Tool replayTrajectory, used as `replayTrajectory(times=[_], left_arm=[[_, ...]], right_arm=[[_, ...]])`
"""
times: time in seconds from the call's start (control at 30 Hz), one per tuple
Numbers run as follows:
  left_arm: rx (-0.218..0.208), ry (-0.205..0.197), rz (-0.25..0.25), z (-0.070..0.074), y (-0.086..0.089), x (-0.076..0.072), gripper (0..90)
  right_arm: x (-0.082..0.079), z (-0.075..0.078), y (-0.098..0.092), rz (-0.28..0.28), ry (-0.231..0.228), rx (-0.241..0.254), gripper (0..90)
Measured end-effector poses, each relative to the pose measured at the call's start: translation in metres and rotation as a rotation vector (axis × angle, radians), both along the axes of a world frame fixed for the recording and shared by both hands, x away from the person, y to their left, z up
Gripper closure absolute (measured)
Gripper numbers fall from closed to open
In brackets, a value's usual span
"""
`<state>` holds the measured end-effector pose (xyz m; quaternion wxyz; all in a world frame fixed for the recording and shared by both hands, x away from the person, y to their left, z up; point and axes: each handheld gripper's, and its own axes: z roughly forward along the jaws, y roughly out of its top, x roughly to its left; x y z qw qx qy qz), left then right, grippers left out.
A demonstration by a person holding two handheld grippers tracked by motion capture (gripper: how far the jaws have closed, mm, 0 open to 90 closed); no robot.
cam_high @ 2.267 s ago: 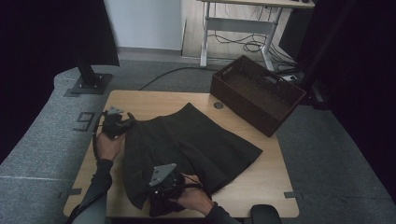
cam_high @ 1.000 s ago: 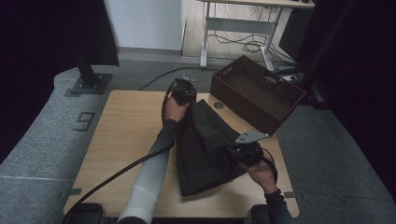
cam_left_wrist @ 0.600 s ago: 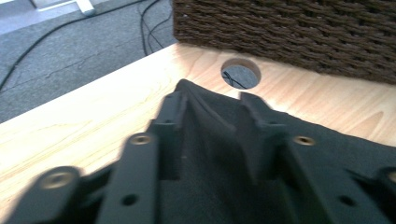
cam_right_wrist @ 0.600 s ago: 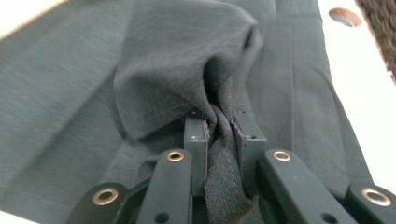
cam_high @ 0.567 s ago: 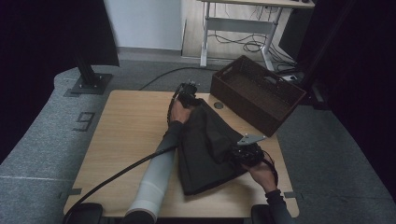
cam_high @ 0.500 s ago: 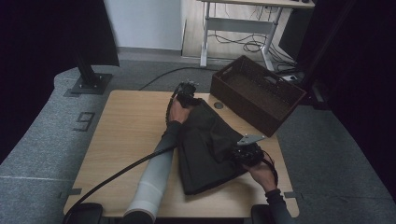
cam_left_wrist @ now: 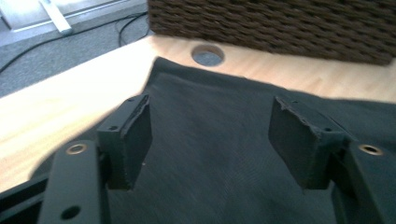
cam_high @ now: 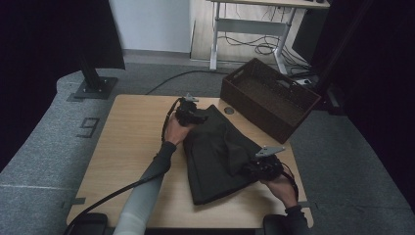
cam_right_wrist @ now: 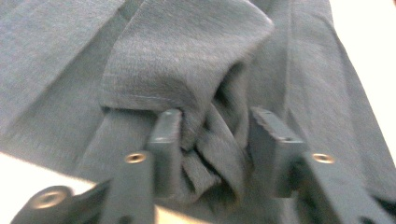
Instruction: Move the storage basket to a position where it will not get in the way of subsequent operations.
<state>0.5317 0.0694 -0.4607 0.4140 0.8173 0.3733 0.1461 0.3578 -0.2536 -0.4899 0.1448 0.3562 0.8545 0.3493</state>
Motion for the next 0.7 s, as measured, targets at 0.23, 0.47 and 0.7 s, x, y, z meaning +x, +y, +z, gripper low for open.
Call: replayTrajectory(times=[0.23, 0.47, 0.7], left_arm=[[0.022, -0.003, -0.057, -0.011, 0.003, -0.045, 18.1], [0.043, 0.015, -0.066, -0.033, 0.000, -0.092, 15.8], [0.082, 0.016, -0.050, -0.063, -0.007, -0.124, 14.6]], right_arm=[[-0.022, 0.017, -0.029, -0.018, -0.010, 0.026, 34.5], [-0.021, 0.038, -0.026, -0.010, -0.044, 0.058, 44.1], [0.012, 0.015, 0.008, -0.027, -0.054, 0.060, 40.4]])
